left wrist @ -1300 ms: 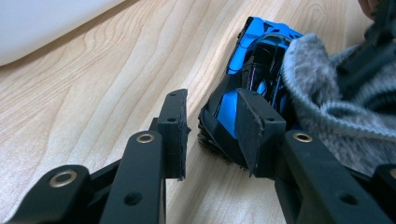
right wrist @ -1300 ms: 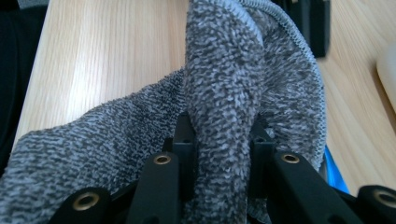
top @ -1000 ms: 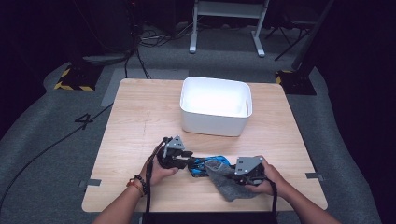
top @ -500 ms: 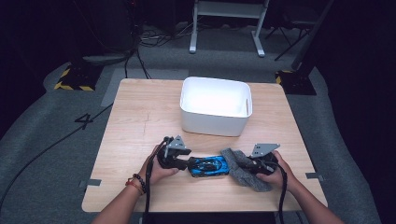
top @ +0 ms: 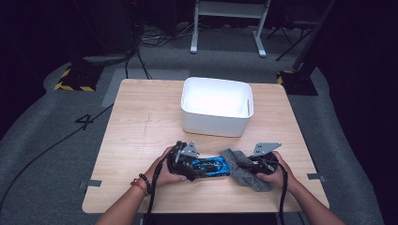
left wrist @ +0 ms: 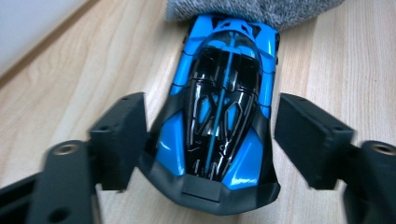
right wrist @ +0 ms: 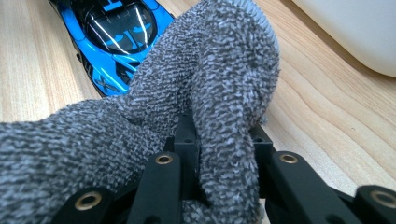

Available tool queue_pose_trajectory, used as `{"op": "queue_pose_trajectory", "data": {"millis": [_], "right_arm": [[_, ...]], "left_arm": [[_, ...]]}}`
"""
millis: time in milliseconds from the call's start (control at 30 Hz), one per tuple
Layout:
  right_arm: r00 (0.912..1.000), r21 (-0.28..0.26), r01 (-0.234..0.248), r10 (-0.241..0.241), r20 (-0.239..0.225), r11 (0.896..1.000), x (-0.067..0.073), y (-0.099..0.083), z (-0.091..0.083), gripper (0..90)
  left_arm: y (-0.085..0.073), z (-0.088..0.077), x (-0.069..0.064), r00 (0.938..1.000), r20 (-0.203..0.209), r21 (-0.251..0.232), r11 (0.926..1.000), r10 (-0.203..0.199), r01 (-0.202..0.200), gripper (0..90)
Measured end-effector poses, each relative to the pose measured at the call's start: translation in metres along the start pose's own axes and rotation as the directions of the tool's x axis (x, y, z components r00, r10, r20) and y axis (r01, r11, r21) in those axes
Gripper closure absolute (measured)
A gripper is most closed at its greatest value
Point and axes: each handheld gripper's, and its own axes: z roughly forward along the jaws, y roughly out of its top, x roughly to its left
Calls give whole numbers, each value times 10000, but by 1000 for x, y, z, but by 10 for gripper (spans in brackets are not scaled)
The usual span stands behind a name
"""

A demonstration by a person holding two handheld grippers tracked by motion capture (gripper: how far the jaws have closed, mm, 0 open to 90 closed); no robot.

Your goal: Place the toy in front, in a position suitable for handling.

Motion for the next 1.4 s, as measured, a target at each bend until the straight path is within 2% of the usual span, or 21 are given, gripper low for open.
{"op": "queue_pose_trajectory", "data": {"millis": [100,167,233,300,333,400,433,467,500,567,633,700,800,867,1000,1067,1100,1133,1200,1267,1400], "right_arm": [[9993,153,139,-144,343,9998,2,3,-2,668],[9980,194,80,-93,633,9998,7,5,-5,567],[9995,128,-88,84,314,9999,15,5,-8,457],[9999,242,-93,90,135,9997,25,5,-5,372],[9998,322,48,-55,211,9995,30,6,-2,347],[9984,282,62,-78,561,9996,37,7,6,279],[9981,236,70,-85,615,9997,39,8,9,252],[9973,253,71,-89,724,9997,40,10,12,230],[9969,260,60,-80,785,9996,41,11,14,211],[9956,311,170,-198,916,9994,43,14,17,186],[9932,358,373,-410,1088,9987,45,16,18,176],[9921,375,454,-494,1149,9983,46,17,19,172],[9916,346,453,-491,1200,9984,47,17,20,167],[9908,319,456,-493,1261,9985,47,17,20,156],[9886,330,645,-684,1339,9974,49,17,20,164],[9893,324,481,-521,1360,9983,47,16,20,149],[9908,301,394,-430,1286,9988,46,15,21,149],[9914,310,369,-404,1241,9988,45,15,21,149],[9918,331,343,-381,1222,9989,45,15,21,148],[9903,300,393,-430,1318,9988,45,15,21,148],[9898,247,361,-392,1372,9990,44,14,21,145]], "left_arm": [[-3,-1,3,9995,225,-194,9995,-225,229,229],[-3,-3,4,9994,218,-227,9994,-264,269,230],[-3,-7,5,9998,-72,-270,9994,-205,203,240],[-2,-16,9,9975,-618,-637,9975,-347,308,238],[-2,-21,13,9943,-908,-838,9953,-557,481,238],[-3,-26,21,9816,-1644,-1190,9898,-972,781,250],[-5,-27,25,9732,-1976,-1272,9875,-1176,935,255],[-7,-26,29,9610,-2367,-1204,9858,-1426,1167,267],[-10,-24,35,9552,-2511,-1110,9850,-1564,1321,270],[-13,-20,41,9493,-2722,-812,9868,-1571,1400,277],[-16,-13,46,9539,-2552,-472,9874,-1579,1508,277],[-18,-9,48,9665,-2171,-334,9906,-1370,1329,278],[-17,-8,49,9676,-2112,-372,9903,-1384,1336,302],[-18,-9,50,9718,-1825,-365,9887,-1496,1454,336],[-18,-7,52,9738,-1615,-425,9870,-1598,1549,356],[-17,-6,52,9726,-1844,-400,9898,-1417,1366,329],[-15,-6,53,9705,-2031,-352,9915,-1301,1256,282],[-13,-5,54,9686,-2080,-465,9905,-1364,1295,252],[-11,-5,55,9768,-1473,-702,9868,-1551,1461,253],[-9,-2,53,9782,-1558,-504,9902,-1370,1306,254],[-9,-3,50,9820,-1230,-446,9893,-1434,1389,325]]}}
